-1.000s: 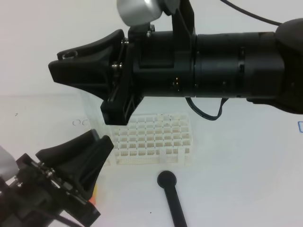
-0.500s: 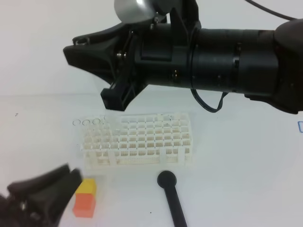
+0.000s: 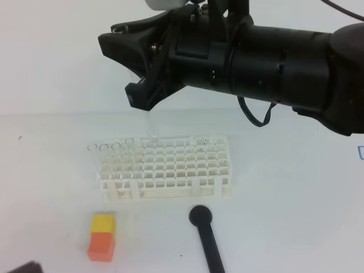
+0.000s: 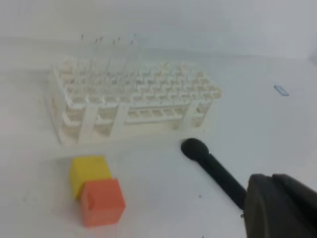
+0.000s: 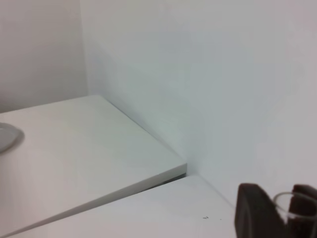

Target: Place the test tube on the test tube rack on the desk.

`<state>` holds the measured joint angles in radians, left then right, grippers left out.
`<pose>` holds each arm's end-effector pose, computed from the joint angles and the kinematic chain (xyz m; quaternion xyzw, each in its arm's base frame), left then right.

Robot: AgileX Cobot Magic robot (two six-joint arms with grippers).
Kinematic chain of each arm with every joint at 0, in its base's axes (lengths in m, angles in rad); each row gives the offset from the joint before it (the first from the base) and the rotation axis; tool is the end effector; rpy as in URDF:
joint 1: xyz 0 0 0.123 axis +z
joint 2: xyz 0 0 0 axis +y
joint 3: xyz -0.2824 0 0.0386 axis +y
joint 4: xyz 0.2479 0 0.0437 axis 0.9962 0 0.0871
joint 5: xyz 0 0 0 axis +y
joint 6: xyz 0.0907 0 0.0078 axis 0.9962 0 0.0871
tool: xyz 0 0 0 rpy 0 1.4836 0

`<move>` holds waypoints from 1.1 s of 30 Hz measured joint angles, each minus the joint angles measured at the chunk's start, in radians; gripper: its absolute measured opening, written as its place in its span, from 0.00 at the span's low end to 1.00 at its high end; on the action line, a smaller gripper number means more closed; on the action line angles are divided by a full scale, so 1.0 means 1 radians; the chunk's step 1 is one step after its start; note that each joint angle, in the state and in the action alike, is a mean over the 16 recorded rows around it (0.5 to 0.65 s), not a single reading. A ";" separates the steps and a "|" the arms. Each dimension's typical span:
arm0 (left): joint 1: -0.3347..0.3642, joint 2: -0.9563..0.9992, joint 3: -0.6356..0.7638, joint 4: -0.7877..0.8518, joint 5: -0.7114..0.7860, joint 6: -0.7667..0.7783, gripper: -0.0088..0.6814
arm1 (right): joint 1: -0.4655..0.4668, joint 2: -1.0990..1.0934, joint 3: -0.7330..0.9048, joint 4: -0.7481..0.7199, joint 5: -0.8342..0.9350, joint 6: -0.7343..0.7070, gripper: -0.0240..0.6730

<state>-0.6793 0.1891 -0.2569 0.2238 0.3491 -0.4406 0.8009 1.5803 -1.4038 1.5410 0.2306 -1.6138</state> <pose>0.0537 -0.0345 0.2575 0.1478 0.7552 -0.2538 0.5860 0.2503 0.2883 0.3960 -0.3814 0.6335 0.3171 0.5938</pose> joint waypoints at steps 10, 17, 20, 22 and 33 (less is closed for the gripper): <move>0.000 -0.095 0.000 0.005 0.082 -0.025 0.01 | 0.000 0.000 0.000 0.003 -0.009 -0.001 0.21; 0.000 -0.099 0.000 0.009 0.083 -0.025 0.01 | 0.000 0.000 0.000 0.003 -0.020 -0.007 0.21; 0.000 -0.099 0.000 0.011 0.084 -0.025 0.01 | 0.000 0.000 0.000 0.003 -0.032 -0.013 0.21; 0.000 -0.099 0.000 0.012 0.085 -0.024 0.01 | 0.000 0.000 0.000 0.003 -0.041 -0.017 0.21; 0.000 -0.099 0.000 0.012 0.086 -0.023 0.01 | 0.001 0.000 0.000 -0.149 -0.063 0.160 0.21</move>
<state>-0.6794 0.0897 -0.2572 0.2361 0.4354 -0.4639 0.8014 1.5803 -1.4038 1.3918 0.1681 -1.4535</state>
